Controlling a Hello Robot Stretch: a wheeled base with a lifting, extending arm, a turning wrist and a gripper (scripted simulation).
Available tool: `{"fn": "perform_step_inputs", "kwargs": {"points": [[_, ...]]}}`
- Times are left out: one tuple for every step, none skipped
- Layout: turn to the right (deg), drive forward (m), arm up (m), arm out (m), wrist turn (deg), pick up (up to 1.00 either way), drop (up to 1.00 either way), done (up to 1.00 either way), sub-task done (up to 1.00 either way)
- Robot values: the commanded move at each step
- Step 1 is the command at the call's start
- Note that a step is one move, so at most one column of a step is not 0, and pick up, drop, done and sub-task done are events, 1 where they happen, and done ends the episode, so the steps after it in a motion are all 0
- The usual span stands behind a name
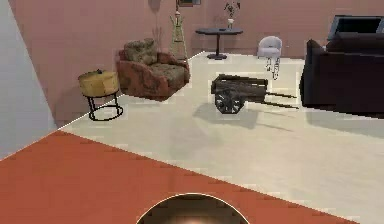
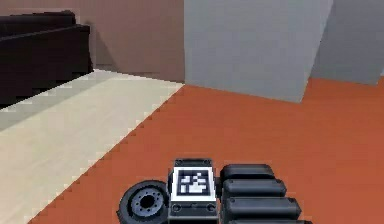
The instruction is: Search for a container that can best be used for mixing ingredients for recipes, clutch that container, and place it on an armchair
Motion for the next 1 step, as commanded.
{"fn": "perform_step_inputs", "kwargs": {"points": [[0.0, 1.00, 0.00, 0.00, 0.0, 0.00, 0.00, 0.00, 0.00]]}}
